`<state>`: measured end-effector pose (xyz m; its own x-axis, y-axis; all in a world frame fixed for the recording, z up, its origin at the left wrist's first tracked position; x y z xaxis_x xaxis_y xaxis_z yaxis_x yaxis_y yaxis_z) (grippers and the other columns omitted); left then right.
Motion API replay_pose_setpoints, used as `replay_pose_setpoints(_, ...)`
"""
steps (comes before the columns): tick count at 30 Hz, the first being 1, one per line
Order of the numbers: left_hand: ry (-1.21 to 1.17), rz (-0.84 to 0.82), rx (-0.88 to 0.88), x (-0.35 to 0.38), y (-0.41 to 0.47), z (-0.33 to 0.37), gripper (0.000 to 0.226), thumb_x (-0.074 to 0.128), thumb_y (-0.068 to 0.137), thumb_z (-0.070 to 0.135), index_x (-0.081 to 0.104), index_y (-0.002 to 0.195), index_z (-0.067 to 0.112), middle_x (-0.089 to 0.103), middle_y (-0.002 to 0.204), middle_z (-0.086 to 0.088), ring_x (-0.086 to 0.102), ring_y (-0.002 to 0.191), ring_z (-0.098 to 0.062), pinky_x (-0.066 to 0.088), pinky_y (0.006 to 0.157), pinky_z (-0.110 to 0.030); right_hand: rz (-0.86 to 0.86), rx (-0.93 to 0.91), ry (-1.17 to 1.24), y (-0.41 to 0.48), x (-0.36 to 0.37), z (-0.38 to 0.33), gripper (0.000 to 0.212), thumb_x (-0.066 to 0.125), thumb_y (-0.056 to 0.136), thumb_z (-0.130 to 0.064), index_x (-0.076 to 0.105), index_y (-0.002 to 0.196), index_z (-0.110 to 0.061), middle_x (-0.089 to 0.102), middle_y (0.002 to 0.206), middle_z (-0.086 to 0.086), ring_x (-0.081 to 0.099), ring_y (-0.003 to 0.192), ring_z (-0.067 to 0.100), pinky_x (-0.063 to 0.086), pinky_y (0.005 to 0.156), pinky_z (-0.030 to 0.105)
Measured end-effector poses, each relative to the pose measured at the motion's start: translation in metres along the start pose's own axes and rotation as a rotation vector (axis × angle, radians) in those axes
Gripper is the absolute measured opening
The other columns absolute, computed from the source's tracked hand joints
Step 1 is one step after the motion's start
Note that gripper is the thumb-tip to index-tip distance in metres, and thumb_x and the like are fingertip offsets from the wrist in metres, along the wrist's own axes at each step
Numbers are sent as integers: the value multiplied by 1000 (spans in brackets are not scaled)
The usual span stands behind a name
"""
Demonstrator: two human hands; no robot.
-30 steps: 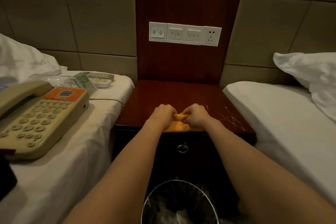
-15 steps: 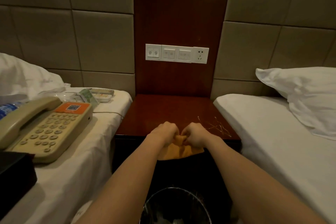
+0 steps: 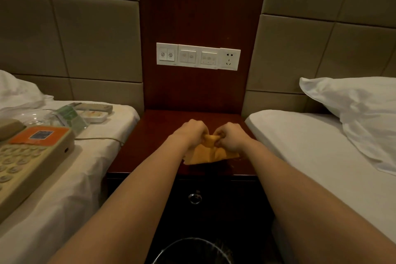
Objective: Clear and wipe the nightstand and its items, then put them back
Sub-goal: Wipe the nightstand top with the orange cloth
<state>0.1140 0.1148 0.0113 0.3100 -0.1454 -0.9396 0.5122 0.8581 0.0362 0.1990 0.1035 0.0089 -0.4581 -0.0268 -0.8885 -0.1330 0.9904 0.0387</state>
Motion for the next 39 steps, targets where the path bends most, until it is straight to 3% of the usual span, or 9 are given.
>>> replay_pose_setpoints(11,48,124,-16,2,154,-30,35,45,92,0,62,119,15,61,116,-9,58,106,-26,51,91,-38,163,35,-63,140,-26,78,19,60,86,-8,70,99,-16,59,93,3,56,92,21,41,70,28)
replay_pose_setpoints(16,125,116,-20,15,224,-47,47,44,89,-1,57,127,23,55,125,-10,54,114,-31,47,87,-38,241,68,-100,198,-26,121,25,53,88,-6,69,104,-19,63,103,9,56,91,24,42,70,29)
replay_pose_setpoints(22,87,185,-92,31,278,-70,40,44,94,10,57,128,26,53,129,-13,50,118,-33,45,92,-38,315,83,-78,241,-22,149,28,48,91,-5,67,108,-16,59,110,11,54,100,28,42,76,34)
replay_pose_setpoints(31,43,210,-84,30,306,-80,39,44,93,4,62,121,25,58,122,-12,54,113,-31,46,86,-35,232,92,-78,271,-26,161,22,56,88,-4,68,104,-16,55,93,4,55,91,23,41,68,29)
replay_pose_setpoints(39,104,204,-12,32,292,-71,40,45,93,5,59,126,24,58,124,-13,55,113,-33,47,89,-38,218,119,-83,261,-22,156,21,56,87,-2,67,96,-17,55,92,6,54,88,24,39,67,28)
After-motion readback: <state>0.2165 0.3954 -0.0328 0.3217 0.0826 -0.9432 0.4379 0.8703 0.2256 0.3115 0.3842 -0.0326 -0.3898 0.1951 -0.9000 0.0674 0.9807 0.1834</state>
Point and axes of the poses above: each hand's wrist, its own y-axis towards the middle knuckle, its own x-axis out of the palm, z = x × y, the point moved 10 cm from there along y, towards the middle knuckle
